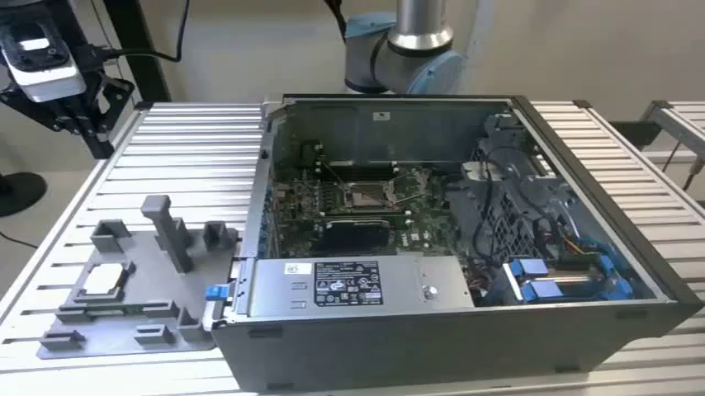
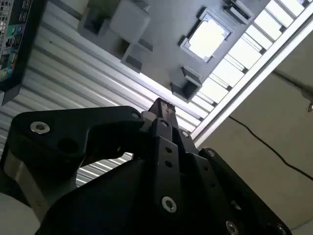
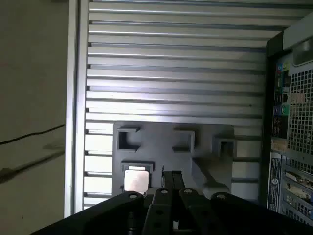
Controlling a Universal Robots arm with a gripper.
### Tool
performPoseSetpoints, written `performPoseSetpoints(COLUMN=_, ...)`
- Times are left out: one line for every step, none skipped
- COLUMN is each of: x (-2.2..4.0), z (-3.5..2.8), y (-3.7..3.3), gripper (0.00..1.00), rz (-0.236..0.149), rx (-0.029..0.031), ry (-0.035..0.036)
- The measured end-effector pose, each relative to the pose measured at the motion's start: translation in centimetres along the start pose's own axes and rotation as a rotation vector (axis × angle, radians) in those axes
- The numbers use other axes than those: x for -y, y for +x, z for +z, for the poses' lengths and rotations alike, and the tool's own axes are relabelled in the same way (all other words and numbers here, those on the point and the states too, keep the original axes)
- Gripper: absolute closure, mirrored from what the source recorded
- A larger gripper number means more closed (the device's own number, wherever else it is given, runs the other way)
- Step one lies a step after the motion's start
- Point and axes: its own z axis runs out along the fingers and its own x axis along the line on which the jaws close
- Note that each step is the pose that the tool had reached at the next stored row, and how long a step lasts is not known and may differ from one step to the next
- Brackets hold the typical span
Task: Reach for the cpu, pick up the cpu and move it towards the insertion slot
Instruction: 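Reach for the cpu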
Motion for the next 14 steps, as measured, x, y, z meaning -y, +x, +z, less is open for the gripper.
performPoseSetpoints(x=0.0, z=0.0, y=0.0, gripper=1.0, rz=0.0, rx=0.0, ry=0.0)
performPoseSetpoints(x=0.0, z=0.0, y=0.0, gripper=1.0, rz=0.0, rx=0.0, ry=0.0)
performPoseSetpoints(x=0.0, z=0.0, y=0.0, gripper=1.0, rz=0.0, rx=0.0, ry=0.0)
performPoseSetpoints(x=0.0, z=0.0, y=0.0, gripper=1.0, rz=0.0, rx=0.0, ry=0.0)
performPoseSetpoints(x=0.0, z=0.0, y=0.0, gripper=1.0, rz=0.0, rx=0.0, ry=0.0)
performPoseSetpoints(x=0.0, z=0.0, y=0.0, gripper=1.0, rz=0.0, rx=0.0, ry=0.0)
performPoseSetpoints(x=0.0, z=0.0, y=0.0, gripper=1.0, rz=0.0, rx=0.0, ry=0.0)
performPoseSetpoints(x=0.0, z=0.0, y=0.0, gripper=1.0, rz=0.0, rx=0.0, ry=0.0)
performPoseSetpoints(x=0.0, z=0.0, y=0.0, gripper=1.0, rz=0.0, rx=-0.0001, ry=0.0)
performPoseSetpoints(x=0.0, z=0.0, y=0.0, gripper=1.0, rz=0.0, rx=0.0, ry=0.0)
performPoseSetpoints(x=0.0, z=0.0, y=0.0, gripper=1.0, rz=0.0, rx=0.0, ry=0.0)
performPoseSetpoints(x=0.0, z=0.0, y=0.0, gripper=1.0, rz=0.0, rx=0.0, ry=0.0)
performPoseSetpoints(x=0.0, z=0.0, y=0.0, gripper=1.0, rz=0.0, rx=0.0, ry=0.0)
performPoseSetpoints(x=0.0, z=-0.01, y=0.02, gripper=1.0, rz=0.0, rx=-0.0001, ry=0.0001)
